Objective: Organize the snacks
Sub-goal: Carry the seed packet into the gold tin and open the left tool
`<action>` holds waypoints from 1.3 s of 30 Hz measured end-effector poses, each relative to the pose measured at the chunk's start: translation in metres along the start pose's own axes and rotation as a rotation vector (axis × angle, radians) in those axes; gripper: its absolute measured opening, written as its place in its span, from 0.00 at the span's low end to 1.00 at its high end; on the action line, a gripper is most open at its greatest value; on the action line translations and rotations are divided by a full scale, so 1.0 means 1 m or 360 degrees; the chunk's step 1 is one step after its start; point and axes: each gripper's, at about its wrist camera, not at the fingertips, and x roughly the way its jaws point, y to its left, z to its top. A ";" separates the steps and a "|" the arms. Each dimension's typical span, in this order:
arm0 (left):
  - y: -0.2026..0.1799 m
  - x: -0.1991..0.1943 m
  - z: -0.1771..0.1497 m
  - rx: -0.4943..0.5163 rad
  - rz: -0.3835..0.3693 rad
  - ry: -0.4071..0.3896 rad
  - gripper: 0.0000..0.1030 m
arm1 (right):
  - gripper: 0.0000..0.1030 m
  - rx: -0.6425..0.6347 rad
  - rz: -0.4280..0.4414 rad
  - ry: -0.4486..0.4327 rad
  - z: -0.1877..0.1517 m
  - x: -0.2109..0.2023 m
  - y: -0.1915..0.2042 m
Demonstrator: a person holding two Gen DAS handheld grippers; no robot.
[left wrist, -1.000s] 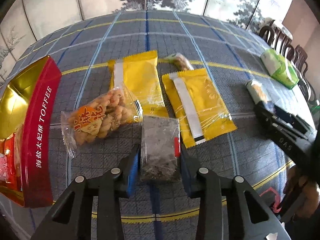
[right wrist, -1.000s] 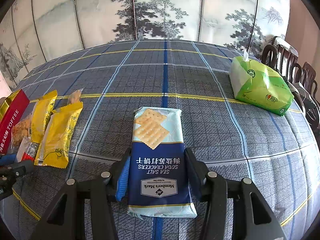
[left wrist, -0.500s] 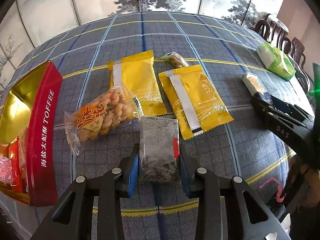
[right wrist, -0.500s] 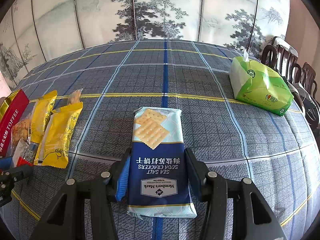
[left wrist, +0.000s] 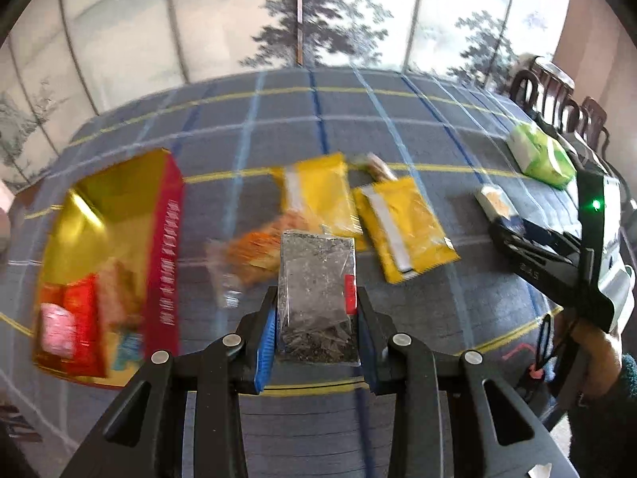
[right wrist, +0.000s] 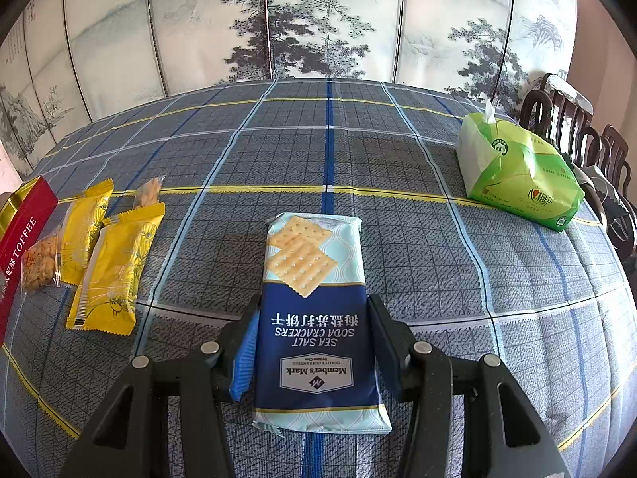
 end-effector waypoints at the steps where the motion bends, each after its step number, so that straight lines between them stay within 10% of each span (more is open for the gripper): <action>1: 0.007 -0.003 0.001 -0.0013 0.0019 -0.0012 0.30 | 0.51 0.0000 0.0000 0.0000 0.000 0.000 0.000; 19: 0.124 -0.012 -0.005 -0.0281 0.0345 -0.0001 0.30 | 0.51 -0.0001 -0.0002 0.0000 0.000 0.000 0.001; 39: 0.171 0.019 -0.032 -0.0367 0.0399 0.0170 0.30 | 0.51 -0.0001 -0.0003 0.0000 0.001 0.000 0.002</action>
